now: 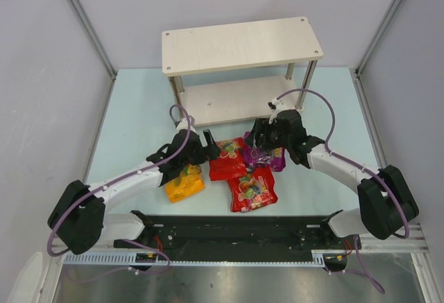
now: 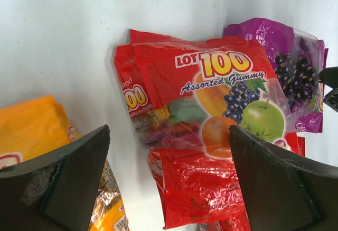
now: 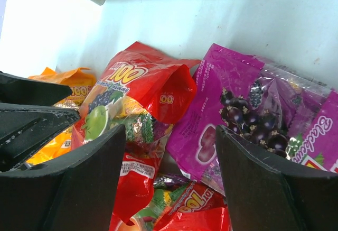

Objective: Place and organize the candy bags onto the shelf

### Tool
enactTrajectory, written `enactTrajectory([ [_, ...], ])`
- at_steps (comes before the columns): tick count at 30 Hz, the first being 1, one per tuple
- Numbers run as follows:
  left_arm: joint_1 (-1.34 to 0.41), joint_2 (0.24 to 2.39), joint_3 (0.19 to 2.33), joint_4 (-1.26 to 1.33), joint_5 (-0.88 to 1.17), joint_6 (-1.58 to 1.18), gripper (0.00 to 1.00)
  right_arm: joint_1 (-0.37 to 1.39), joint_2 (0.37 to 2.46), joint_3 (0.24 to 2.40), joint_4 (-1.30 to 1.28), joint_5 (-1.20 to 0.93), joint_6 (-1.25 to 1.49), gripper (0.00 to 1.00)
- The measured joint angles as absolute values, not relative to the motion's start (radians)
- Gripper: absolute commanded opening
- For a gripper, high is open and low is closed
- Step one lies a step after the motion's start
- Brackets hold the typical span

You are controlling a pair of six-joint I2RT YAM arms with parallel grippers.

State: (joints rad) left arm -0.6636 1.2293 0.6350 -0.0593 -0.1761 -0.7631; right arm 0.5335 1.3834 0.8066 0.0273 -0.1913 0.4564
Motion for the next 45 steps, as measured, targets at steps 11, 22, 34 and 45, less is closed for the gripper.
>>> enactTrajectory([
  [11,-0.664,1.277,0.635,-0.005,-0.171,-0.795,0.99,0.538,1.505,0.830,0.051,-0.237,0.488,0.72],
  [22,-0.664,1.261,0.590,0.035,-0.172,-0.834,0.99,0.607,1.528,0.864,0.065,-0.236,0.525,0.72],
  [34,-0.664,1.251,0.558,0.073,-0.164,-0.860,0.99,0.668,1.474,0.888,0.031,-0.152,0.525,0.72],
  [45,-0.664,1.254,0.548,0.097,-0.149,-0.866,0.98,0.707,1.502,0.918,0.019,-0.139,0.538,0.65],
])
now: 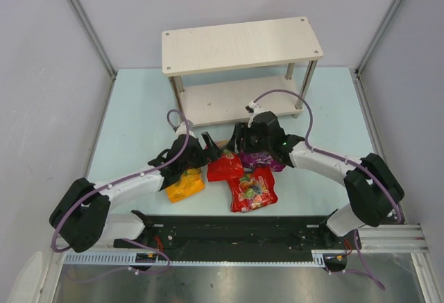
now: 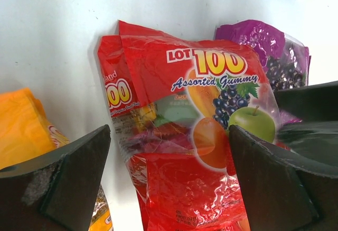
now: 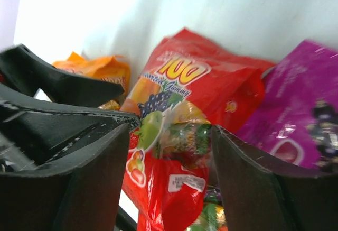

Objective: Place and organize the candy bags onto the shelf

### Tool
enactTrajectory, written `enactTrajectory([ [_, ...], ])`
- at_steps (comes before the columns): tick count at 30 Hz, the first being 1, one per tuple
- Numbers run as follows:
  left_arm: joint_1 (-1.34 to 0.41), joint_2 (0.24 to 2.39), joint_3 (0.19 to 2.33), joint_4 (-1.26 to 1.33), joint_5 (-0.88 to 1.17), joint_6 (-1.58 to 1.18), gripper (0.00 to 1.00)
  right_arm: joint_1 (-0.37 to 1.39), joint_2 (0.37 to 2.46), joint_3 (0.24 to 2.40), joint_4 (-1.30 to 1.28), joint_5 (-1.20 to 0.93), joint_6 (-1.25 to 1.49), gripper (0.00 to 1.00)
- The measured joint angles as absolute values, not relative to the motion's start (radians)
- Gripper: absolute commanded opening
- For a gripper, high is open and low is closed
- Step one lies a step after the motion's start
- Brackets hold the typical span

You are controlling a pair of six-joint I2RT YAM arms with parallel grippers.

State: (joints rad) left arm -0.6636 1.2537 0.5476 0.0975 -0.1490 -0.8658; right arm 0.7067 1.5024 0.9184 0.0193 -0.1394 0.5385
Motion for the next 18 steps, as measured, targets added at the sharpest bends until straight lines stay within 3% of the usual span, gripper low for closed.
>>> enactTrajectory([
  [10,-0.677,1.260,0.487,0.149,-0.133,-0.904,0.96,0.812,1.575,0.923,-0.046,-0.039,0.551,0.70],
  [18,-0.810,1.144,0.447,0.119,-0.307,-0.958,0.98,0.914,1.551,0.909,-0.062,0.206,0.567,0.70],
])
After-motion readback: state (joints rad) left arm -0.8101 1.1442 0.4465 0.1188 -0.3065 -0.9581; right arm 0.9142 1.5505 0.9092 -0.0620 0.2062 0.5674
